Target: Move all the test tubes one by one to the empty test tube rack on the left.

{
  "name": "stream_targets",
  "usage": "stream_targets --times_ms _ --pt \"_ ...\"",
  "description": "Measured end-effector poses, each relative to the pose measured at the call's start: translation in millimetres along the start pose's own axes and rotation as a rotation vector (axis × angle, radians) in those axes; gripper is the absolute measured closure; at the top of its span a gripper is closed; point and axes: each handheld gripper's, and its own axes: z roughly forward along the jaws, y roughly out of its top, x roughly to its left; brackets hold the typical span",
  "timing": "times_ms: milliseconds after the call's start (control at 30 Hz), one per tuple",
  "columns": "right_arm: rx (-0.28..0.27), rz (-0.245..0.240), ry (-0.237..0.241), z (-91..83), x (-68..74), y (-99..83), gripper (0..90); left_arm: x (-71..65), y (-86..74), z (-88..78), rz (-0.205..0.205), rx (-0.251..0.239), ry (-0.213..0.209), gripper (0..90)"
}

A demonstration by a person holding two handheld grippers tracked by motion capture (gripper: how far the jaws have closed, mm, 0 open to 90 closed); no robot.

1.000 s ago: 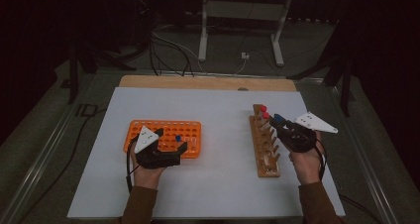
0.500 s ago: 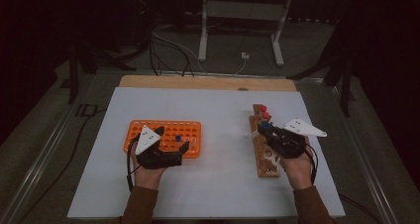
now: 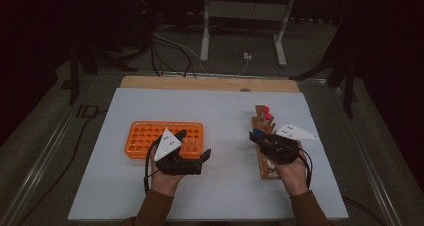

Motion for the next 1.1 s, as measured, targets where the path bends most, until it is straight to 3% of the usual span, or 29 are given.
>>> stream_targets --times_ms 467,600,733,933,1100 --pt "0.064 -0.060 0.102 19.3 40.0 -4.3 75.3 -31.2 -12.1 24.5 0.083 0.083 -0.072 5.4" --pt "0.067 -0.053 0.142 21.3 48.5 -3.8 75.3 -39.7 -15.8 32.0 0.115 0.131 -0.064 9.3" --pt "0.065 -0.051 0.181 22.2 55.2 -2.9 75.3 -44.5 -19.4 37.3 0.127 0.156 -0.052 21.2" --pt "0.071 -0.053 0.218 23.6 61.6 -2.8 75.3 -46.9 -21.2 38.1 0.129 0.156 -0.075 54.7" --pt "0.074 -0.060 0.233 24.7 64.4 -3.3 75.3 -44.9 -21.3 36.7 0.119 0.151 -0.095 71.6"
